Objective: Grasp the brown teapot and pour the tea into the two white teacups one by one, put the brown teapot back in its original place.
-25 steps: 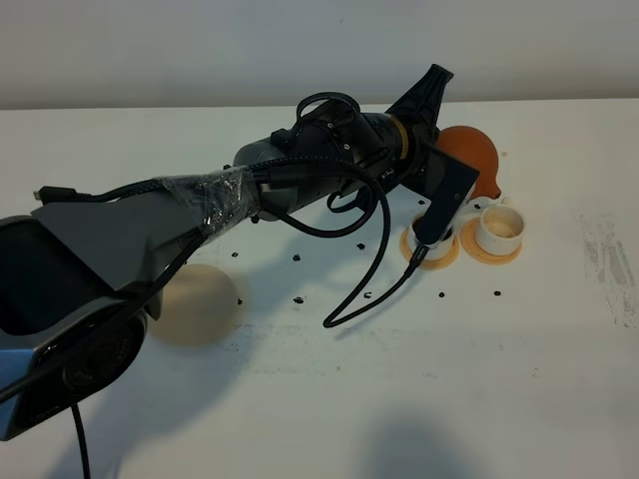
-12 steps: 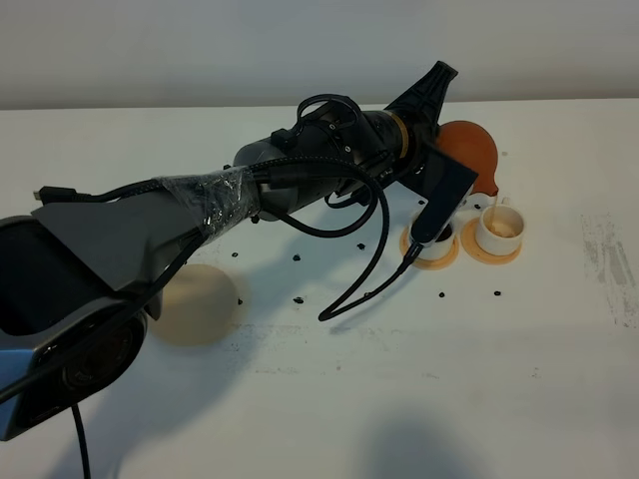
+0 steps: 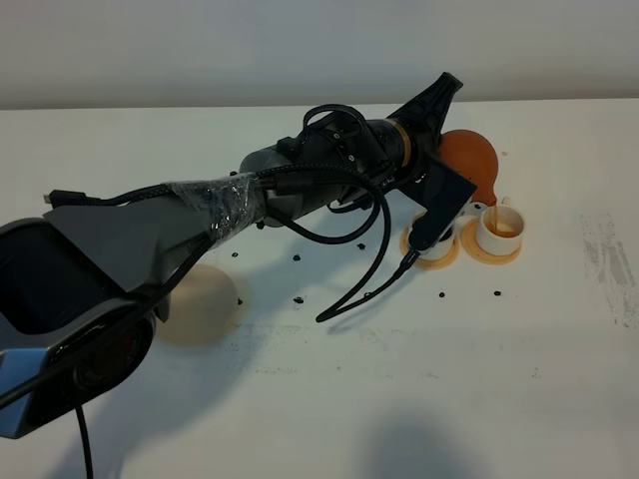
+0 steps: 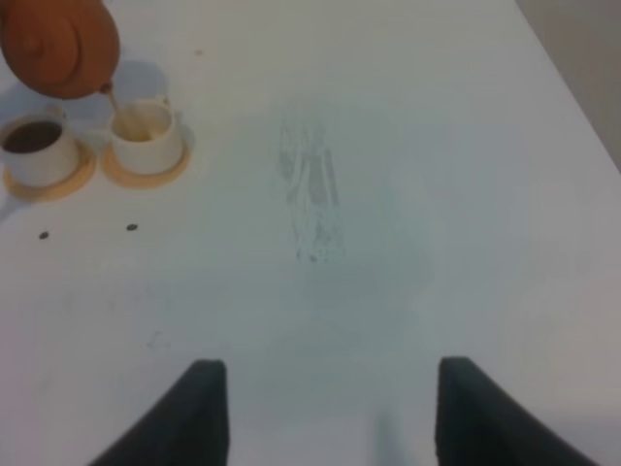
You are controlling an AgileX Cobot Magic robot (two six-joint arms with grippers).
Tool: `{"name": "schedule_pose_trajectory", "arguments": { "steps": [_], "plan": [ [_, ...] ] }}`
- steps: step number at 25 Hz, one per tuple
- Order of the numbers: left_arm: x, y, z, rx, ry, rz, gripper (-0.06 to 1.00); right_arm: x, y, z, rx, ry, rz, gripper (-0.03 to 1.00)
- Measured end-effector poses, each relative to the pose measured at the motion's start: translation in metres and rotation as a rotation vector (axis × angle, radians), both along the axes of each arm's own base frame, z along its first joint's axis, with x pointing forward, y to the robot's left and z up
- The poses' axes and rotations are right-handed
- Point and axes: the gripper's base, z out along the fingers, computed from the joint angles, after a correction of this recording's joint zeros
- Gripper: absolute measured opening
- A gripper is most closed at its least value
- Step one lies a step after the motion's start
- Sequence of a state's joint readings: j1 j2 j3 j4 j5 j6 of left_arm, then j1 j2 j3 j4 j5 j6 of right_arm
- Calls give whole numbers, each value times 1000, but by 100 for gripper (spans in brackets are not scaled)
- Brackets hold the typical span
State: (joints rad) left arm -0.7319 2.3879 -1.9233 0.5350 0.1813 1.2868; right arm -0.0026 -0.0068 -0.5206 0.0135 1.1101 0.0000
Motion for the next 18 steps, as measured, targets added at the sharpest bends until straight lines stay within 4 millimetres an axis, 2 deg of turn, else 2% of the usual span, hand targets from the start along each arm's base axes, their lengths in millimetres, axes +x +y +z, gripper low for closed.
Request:
{"name": "schedule_pose_trajectory", "arguments": {
  "steps": [18],
  "plan": [
    [-1, -4, 2, 53, -71, -64, 8, 0, 0, 0, 0, 0, 0, 46]
  ]
}}
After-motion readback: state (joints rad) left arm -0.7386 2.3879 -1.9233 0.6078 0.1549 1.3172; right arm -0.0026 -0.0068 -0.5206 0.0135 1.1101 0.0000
